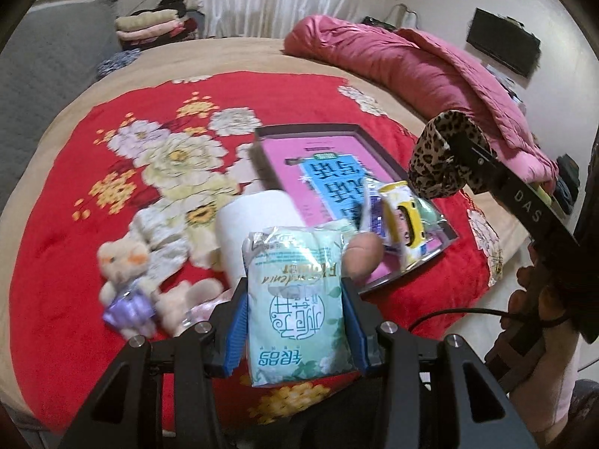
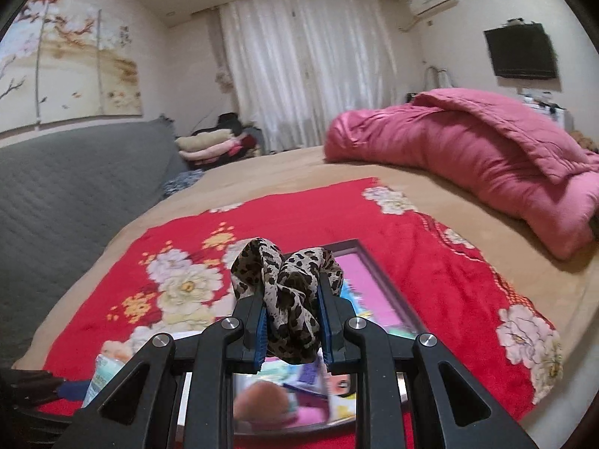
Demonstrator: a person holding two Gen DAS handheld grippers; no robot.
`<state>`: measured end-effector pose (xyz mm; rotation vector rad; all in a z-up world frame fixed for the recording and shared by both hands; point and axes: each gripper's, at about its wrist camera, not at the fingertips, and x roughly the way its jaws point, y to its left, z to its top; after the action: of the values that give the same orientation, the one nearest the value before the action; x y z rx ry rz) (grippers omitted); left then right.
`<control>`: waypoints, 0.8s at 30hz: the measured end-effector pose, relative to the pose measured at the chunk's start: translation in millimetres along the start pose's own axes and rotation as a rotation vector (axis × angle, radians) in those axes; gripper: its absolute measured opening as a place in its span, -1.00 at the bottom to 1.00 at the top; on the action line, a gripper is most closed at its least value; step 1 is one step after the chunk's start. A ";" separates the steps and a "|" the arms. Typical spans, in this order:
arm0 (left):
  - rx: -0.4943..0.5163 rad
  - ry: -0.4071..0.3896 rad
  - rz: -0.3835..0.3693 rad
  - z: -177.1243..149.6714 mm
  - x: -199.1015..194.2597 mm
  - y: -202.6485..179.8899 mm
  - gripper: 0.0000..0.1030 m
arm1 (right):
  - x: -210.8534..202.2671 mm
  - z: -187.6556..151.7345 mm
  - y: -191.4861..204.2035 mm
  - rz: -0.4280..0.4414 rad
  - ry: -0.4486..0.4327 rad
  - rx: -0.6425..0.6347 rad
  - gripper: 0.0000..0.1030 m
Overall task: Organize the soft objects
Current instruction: 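Lift and carry the tissue pack with the left tool while the right tool carries the scrunchie toward the tray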
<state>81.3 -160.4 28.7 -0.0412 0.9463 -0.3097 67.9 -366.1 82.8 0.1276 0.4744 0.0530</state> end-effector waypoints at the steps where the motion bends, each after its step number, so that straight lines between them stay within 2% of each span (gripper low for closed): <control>1: 0.009 0.001 0.000 2.2 2.6 -3.4 -0.12 | 0.2 -0.4 -4.2 -0.009 0.001 0.004 -0.56; 16: 0.030 0.044 -0.007 50.9 62.8 -34.8 -0.12 | 1.8 -6.6 -38.8 -0.106 0.003 0.053 -0.55; 24: 0.034 0.066 -0.007 60.6 88.6 -46.0 -0.11 | 13.8 -16.8 -57.0 -0.177 0.056 0.058 -0.54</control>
<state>167.0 -235.1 2.0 -0.0029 1.0060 -0.3356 73.7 -419.6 54.1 0.1411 0.5413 -0.1312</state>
